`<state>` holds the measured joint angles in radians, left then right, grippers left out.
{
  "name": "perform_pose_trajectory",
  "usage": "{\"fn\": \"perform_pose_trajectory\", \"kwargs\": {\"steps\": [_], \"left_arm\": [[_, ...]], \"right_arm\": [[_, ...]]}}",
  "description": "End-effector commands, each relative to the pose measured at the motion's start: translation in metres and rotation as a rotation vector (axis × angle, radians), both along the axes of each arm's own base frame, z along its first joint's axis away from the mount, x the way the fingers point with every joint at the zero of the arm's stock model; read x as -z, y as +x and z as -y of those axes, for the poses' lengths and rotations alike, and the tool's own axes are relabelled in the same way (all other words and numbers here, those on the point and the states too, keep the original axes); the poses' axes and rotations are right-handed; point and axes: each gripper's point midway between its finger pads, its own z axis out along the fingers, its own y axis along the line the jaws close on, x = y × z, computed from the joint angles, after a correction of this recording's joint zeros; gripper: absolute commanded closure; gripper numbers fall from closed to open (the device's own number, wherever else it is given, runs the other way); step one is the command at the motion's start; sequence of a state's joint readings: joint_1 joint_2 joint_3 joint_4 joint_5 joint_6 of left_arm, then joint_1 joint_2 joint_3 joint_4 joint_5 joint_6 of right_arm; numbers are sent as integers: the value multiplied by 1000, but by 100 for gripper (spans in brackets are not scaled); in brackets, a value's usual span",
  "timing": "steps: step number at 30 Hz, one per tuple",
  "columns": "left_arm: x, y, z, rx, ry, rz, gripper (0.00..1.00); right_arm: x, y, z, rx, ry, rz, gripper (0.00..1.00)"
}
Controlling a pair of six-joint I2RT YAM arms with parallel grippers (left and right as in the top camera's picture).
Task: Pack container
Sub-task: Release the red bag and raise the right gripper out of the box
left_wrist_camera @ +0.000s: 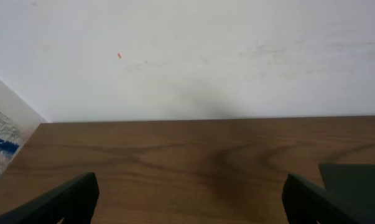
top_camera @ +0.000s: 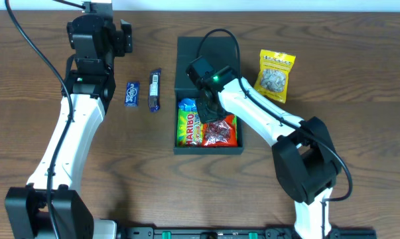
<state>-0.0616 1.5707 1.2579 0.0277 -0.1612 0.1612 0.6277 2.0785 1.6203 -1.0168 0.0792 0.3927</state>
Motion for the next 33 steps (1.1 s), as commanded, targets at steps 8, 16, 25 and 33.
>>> {"fn": "perform_pose_trajectory", "kwargs": {"steps": [8,16,25,33], "left_arm": [[-22,0,-3,-7,9,47,5],[-21,0,-3,-7,9,45,5],[-20,0,-3,-7,10,40,5],[-20,0,-3,-7,10,40,5]], "right_arm": [[0,-2,16,19,-54,-14,99],[14,2,30,28,-134,-13,98],[17,7,41,45,-175,-17,99],[-86,51,36,93,-50,217,99]]}}
